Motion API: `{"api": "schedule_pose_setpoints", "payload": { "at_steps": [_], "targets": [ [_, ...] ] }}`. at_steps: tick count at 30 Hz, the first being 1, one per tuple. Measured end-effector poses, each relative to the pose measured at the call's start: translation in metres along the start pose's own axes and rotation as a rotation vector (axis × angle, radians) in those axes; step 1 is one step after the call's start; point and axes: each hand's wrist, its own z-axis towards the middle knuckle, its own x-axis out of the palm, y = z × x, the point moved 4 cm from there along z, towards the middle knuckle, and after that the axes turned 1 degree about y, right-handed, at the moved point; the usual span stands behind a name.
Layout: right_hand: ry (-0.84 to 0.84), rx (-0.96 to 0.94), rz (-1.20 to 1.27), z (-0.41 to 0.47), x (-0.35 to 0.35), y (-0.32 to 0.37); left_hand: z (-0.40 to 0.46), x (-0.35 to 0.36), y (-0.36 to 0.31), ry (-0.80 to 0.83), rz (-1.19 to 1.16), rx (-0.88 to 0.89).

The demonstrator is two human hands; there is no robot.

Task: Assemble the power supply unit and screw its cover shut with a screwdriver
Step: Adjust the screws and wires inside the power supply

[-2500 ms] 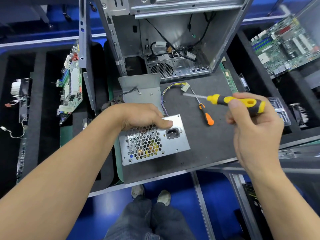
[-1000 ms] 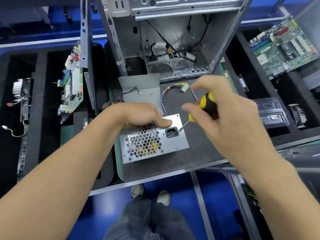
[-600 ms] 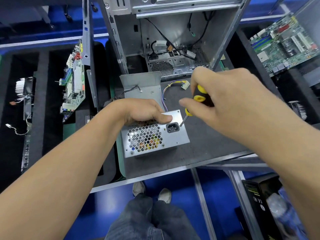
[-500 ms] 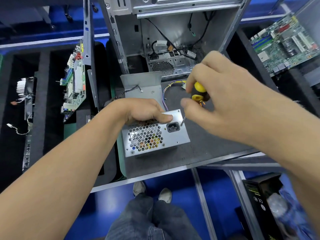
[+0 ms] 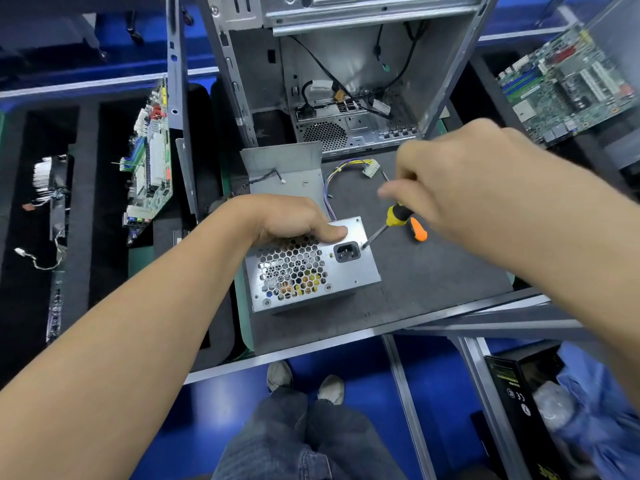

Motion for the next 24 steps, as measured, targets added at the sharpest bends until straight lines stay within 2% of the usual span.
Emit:
{"api": "schedule_pose_setpoints", "payload": {
  "at_steps": [1, 2, 4, 5, 6, 10, 13, 15, 19, 22, 24],
  "targets": [
    [0.013, 0.03, -0.019, 0.0001, -0.0018, 0.0016, 0.0003, -0.0006, 0.0, -0.012, 0.001, 0.002],
    [0.049, 0.024, 0.069, -0.0001, -0.0033, 0.0031, 0.0013, -0.0006, 0.0001, -0.019, 0.004, 0.006],
    [0.075, -0.073, 0.303, -0.0003, -0.0031, 0.0074, 0.0019, -0.0009, 0.0004, -0.029, 0.004, 0.007],
    [0.08, -0.116, 0.321, 0.001, -0.0031, 0.0088, 0.0018, -0.0012, 0.0007, -0.027, 0.004, 0.005],
    [0.063, -0.13, 0.292, 0.0024, -0.0026, 0.0082, 0.002, -0.0012, 0.001, -0.021, 0.007, 0.005],
    [0.051, 0.02, 0.073, 0.0062, -0.0061, 0.0071, 0.001, -0.0002, -0.0004, -0.009, 0.029, 0.028],
    [0.089, -0.07, 0.297, 0.0035, -0.0064, 0.0105, 0.0013, -0.0005, -0.0003, -0.004, 0.023, 0.04],
    [0.088, -0.085, 0.268, 0.0056, -0.0054, 0.0085, 0.0012, -0.0005, 0.0004, 0.004, 0.019, 0.038],
    [0.048, 0.047, 0.055, 0.0067, -0.0065, 0.0075, 0.0009, -0.0005, 0.0006, 0.012, 0.015, 0.036],
    [0.09, -0.044, 0.288, 0.0051, -0.0061, 0.0067, 0.0001, -0.0001, 0.0005, 0.005, 0.005, 0.032],
    [0.065, -0.073, 0.269, 0.0065, -0.0051, 0.0062, -0.0008, 0.0001, 0.0008, -0.007, -0.003, 0.026]
  ]
}}
